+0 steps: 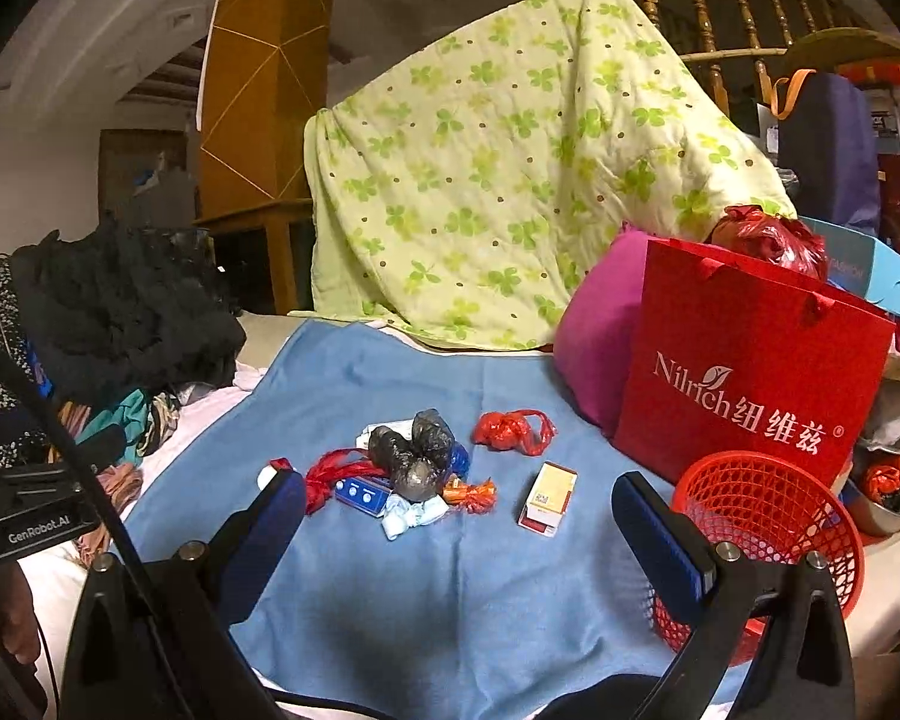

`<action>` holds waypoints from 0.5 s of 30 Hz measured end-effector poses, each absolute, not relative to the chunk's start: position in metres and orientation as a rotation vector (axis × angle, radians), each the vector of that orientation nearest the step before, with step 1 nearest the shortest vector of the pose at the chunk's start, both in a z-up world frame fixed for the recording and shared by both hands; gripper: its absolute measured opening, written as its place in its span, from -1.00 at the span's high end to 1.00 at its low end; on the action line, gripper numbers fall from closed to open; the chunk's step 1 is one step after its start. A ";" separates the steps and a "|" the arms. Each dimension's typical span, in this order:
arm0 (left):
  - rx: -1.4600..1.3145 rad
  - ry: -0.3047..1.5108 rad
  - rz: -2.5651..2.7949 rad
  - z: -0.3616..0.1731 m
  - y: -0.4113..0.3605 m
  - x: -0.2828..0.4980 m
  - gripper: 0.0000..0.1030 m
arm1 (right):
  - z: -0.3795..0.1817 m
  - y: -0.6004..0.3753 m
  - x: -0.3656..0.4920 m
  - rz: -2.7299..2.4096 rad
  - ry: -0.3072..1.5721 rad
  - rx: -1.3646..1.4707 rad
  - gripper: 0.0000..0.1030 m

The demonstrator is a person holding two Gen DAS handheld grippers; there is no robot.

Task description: Collect trash

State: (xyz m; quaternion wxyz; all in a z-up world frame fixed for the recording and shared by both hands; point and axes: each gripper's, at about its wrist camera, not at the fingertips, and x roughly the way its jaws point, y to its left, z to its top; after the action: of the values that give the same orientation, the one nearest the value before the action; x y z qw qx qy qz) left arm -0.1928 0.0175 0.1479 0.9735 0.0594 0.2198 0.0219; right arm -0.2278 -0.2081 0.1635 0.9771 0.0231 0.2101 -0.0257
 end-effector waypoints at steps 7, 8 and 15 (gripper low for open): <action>0.122 0.445 0.047 0.149 0.018 -0.193 -1.00 | 0.163 -0.207 -0.228 -0.061 0.420 0.063 -1.00; 0.122 0.445 0.046 0.149 0.018 -0.193 -1.00 | 0.163 -0.207 -0.228 -0.061 0.420 0.062 -1.00; 0.123 0.453 0.043 0.147 0.020 -0.192 -1.00 | 0.161 -0.208 -0.228 -0.066 0.419 0.072 -1.00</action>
State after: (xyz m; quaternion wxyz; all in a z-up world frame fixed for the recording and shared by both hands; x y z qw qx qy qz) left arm -0.1925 0.0202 0.1468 0.9723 0.0610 0.2246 0.0214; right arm -0.2281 -0.2084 0.1606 0.9769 0.0358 0.2081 -0.0327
